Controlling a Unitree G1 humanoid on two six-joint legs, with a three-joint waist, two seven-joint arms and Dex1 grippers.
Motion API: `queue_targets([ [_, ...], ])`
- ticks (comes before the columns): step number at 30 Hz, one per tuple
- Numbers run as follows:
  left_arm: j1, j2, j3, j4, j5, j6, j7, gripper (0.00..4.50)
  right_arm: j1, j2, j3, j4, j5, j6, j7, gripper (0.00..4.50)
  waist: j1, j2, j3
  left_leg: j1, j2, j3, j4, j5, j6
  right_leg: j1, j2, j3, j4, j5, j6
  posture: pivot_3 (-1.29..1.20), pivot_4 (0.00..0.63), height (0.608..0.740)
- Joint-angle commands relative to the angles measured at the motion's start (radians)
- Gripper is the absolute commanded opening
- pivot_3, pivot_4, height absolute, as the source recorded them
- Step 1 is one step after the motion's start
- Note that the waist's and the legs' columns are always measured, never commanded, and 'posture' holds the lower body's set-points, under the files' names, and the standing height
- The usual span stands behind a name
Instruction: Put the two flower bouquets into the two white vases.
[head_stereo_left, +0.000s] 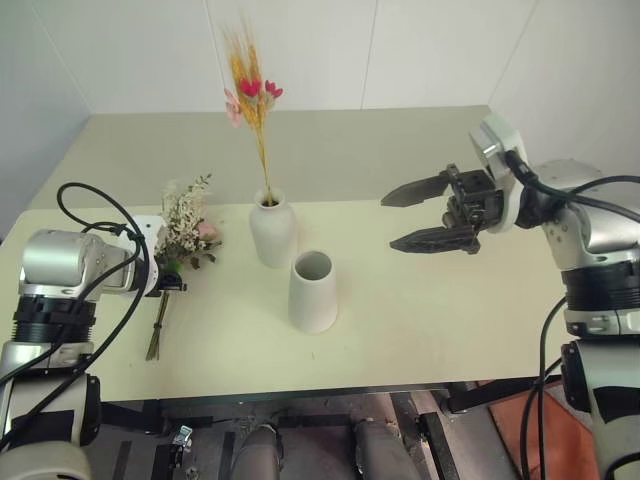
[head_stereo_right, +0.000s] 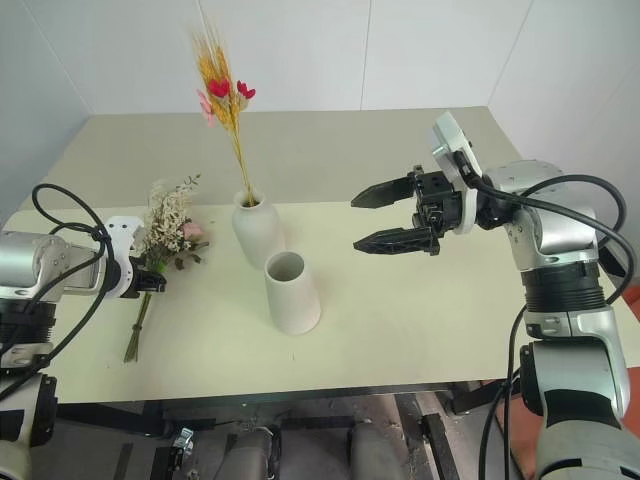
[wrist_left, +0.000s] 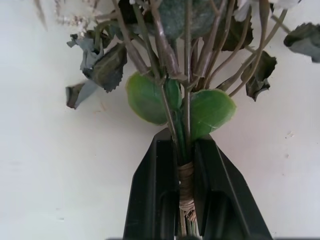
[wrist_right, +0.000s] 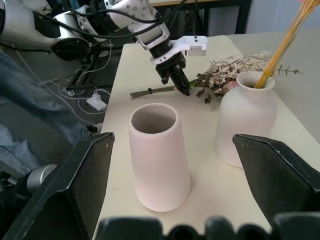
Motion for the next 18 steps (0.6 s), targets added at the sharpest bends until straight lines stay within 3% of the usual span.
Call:
queue_targets([
  [1, -0.004, 0.03, 0.205, -0.069, -0.002, -0.144, -0.013, 0.11, 0.016, -0.029, -0.01, -0.032, 0.026, -0.061, 0.061, 4.5, 0.0, -0.001, 0.001, 0.0, 0.0, 0.0, 0.0, 0.0, 0.0, 0.0, 0.0, 0.0, 0.0, 0.0, 0.0, 0.0, 0.15, 0.74],
  [6, 0.056, 0.0, 0.497, -0.299, -0.15, -0.333, -0.143, 0.11, 0.088, -0.035, -0.022, -0.057, 0.024, -0.128, 0.061, 4.5, 0.002, -0.002, 0.001, -0.001, 0.0, 0.001, 0.0, 0.0, -0.001, 0.0, -0.002, 0.0, -0.002, 0.003, -0.004, 0.0, 0.15, 0.74],
  [10, 0.056, -0.017, 0.621, -0.452, -0.407, -0.297, -0.298, 0.11, 0.147, -0.069, -0.015, -0.07, 0.091, -0.176, 0.061, 4.5, 0.008, -0.002, 0.001, -0.001, -0.001, 0.001, 0.001, 0.0, -0.001, 0.002, -0.002, 0.0, -0.003, 0.004, -0.003, 0.0, 0.15, 0.74],
  [13, 0.025, -0.021, 0.64, -0.489, -0.582, -0.266, -0.356, 0.11, 0.171, -0.087, -0.006, -0.073, 0.132, -0.207, 0.061, 4.5, 0.014, -0.002, 0.001, 0.0, -0.001, 0.001, 0.002, 0.0, -0.001, 0.003, -0.002, 0.0, -0.003, 0.004, -0.002, 0.0, 0.15, 0.74],
  [18, -0.034, -0.052, 0.583, -0.474, -0.733, -0.283, -0.327, 0.11, 0.186, -0.089, -0.037, -0.073, 0.158, -0.226, 0.061, 4.5, 0.016, -0.002, 0.001, 0.001, -0.001, 0.001, 0.003, 0.0, -0.001, 0.004, -0.002, 0.0, -0.002, 0.0, 0.005, 0.0, 0.15, 0.74],
])
